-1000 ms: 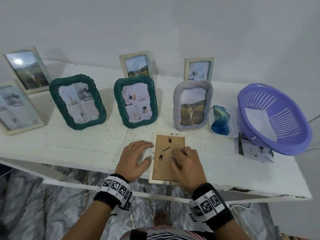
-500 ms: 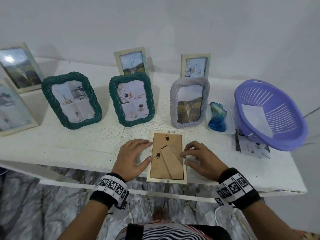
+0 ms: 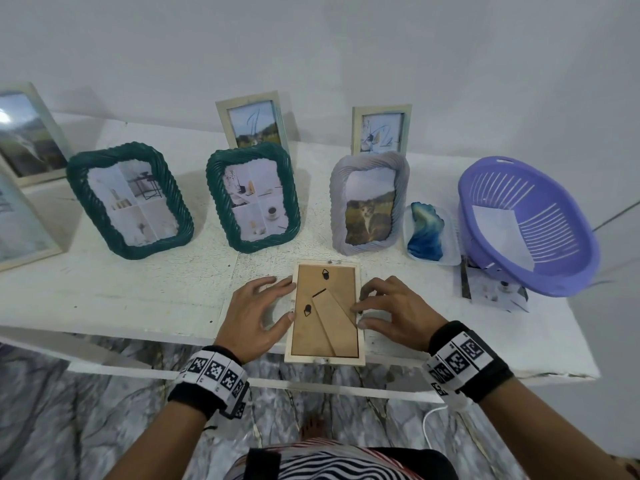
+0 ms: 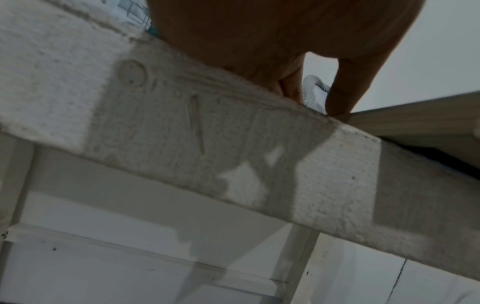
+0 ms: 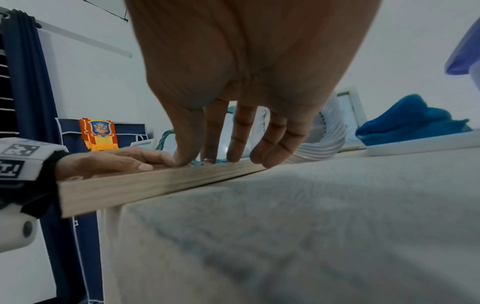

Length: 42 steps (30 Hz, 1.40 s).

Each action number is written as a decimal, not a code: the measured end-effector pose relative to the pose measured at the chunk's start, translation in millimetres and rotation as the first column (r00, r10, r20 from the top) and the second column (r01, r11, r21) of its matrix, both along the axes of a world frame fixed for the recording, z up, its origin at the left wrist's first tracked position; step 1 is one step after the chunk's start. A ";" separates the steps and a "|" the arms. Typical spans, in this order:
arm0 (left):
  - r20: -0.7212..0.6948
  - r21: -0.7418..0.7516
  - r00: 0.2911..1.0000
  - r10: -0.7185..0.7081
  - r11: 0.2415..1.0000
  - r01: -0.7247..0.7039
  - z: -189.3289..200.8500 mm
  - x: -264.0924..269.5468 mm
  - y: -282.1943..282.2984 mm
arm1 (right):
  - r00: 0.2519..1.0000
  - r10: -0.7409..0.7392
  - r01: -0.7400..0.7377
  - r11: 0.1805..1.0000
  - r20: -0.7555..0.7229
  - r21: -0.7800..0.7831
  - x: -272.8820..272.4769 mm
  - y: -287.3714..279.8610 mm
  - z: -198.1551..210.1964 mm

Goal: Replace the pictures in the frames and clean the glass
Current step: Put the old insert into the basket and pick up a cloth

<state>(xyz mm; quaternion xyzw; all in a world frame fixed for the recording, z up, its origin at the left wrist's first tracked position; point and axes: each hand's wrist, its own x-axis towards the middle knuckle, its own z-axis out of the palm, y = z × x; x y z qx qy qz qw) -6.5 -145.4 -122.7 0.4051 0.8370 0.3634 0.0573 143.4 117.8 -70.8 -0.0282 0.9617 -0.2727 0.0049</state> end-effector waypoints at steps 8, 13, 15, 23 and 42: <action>0.041 -0.003 0.999 0.025 1.000 -0.025 -3.6 -0.9 -3.2 | 0.986 -0.130 0.125 0.991 -0.107 -0.055 -11.8 -18.2 -11.7; 0.020 0.020 1.000 -0.011 1.000 0.011 -5.0 0.6 -2.4 | 0.988 -0.117 0.110 0.991 -0.096 -0.072 -12.0 -16.6 -8.7; 0.016 0.047 1.000 -0.016 0.999 0.015 -2.8 1.9 -1.9 | 0.990 -0.108 0.100 0.991 -0.095 -0.084 -10.1 -15.5 -8.4; -0.022 0.027 0.993 -0.114 0.993 0.114 -3.4 0.1 -2.2 | 0.990 -0.124 0.118 0.989 -0.072 -0.090 -9.6 -17.1 -8.0; 0.023 0.052 0.998 -0.053 0.997 0.051 2.2 2.7 -1.3 | 0.968 -0.201 0.166 0.962 0.149 0.216 -64.2 -22.3 16.2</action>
